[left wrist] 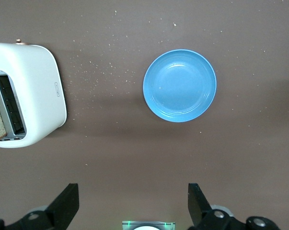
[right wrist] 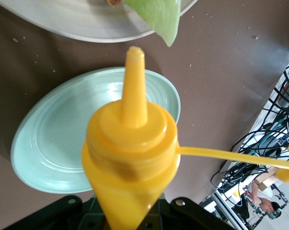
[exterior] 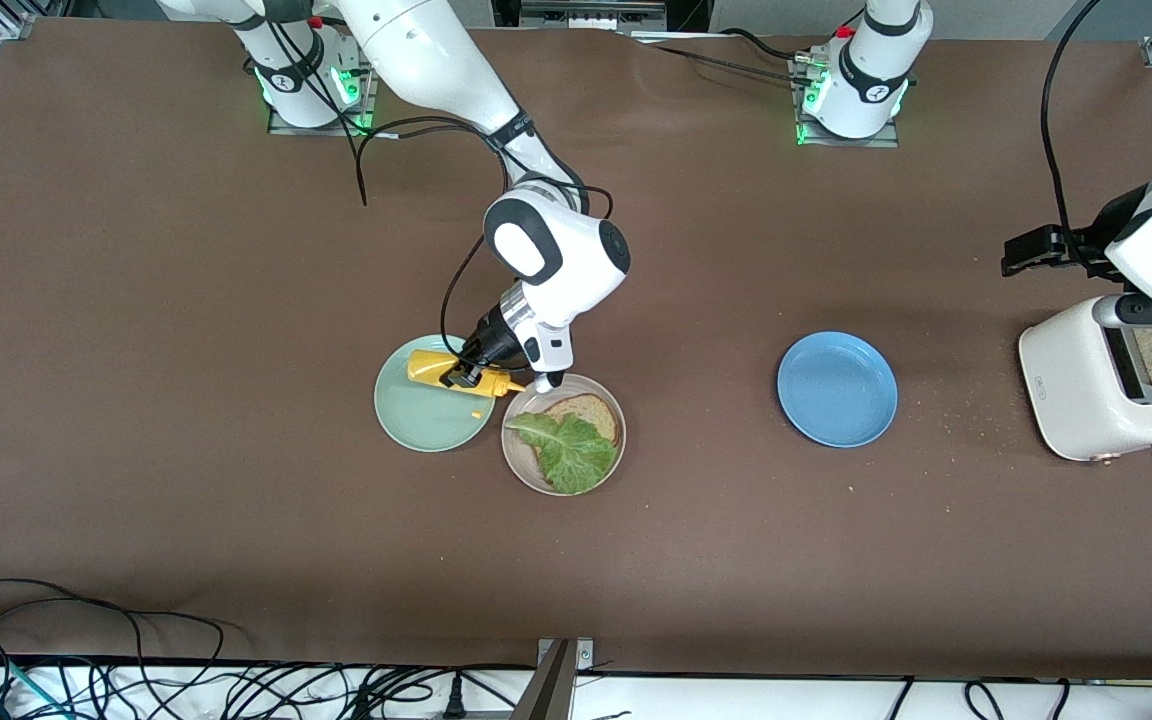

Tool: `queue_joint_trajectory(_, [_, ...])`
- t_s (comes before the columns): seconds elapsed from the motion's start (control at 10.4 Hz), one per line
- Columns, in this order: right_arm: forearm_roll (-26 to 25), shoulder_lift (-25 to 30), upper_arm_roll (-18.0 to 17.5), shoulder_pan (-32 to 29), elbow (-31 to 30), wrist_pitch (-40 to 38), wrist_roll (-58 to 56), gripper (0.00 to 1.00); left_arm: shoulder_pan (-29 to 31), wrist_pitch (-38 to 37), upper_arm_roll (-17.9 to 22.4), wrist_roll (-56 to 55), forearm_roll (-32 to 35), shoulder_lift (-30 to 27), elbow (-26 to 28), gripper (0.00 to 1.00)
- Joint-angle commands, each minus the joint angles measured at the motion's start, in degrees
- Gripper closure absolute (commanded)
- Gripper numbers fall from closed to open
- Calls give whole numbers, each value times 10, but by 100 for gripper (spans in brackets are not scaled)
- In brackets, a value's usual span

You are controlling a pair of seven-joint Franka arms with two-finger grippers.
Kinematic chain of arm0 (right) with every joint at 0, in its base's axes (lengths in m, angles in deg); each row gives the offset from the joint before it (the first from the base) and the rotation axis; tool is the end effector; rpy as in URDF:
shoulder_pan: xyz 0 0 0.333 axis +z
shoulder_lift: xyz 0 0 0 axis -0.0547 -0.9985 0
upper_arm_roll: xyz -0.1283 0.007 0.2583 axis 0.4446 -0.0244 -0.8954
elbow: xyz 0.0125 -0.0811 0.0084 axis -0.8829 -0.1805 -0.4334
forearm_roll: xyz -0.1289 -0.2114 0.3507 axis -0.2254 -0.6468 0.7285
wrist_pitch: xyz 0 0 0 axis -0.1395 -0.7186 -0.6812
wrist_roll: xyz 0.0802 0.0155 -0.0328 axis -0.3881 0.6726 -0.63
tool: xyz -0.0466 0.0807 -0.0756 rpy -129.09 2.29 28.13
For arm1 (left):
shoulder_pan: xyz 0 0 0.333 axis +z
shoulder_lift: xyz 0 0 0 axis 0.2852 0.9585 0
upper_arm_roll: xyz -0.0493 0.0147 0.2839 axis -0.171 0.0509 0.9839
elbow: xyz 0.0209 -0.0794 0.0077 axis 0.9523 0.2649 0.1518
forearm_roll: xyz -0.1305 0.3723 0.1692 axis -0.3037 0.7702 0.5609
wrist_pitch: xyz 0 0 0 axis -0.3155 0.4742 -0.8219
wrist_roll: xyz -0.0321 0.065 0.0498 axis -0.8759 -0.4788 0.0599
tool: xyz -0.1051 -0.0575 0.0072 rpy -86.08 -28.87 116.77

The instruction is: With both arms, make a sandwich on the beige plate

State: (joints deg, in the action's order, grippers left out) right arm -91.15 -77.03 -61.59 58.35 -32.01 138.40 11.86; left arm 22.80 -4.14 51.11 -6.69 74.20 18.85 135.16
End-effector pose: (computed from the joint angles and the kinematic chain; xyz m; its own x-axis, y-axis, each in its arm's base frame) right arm 0.5654 0.4460 0.1741 0.4186 0.7165 -0.5580 0.8560 -0.1060 0.5060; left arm 0.6115 -0.0020 0.5258 0.9789 0.0034 -0.2041 0.0007 -0.9999 -0.0134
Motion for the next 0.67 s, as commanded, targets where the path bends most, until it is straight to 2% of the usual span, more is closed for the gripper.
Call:
queue_joint_trajectory(0.0, [39, 23, 19, -32, 34, -18, -110, 100, 2, -13, -2, -5, -3, 4, -12, 0])
queue_joint_trajectory(0.29, [164, 101, 23, -138, 37, -17, -283, 100, 2, -13, -2, -5, -3, 3, -12, 0])
queue_joint_trajectory(0.38, [222, 124, 23, -187, 35, -17, -352, 100, 1, -14, -2, -5, -3, 4, -12, 0])
queue_joint_trajectory(0.58, [375, 159, 21, -299, 16, -18, -499, 100, 1, -22, -2, -5, -2, 4, -12, 0])
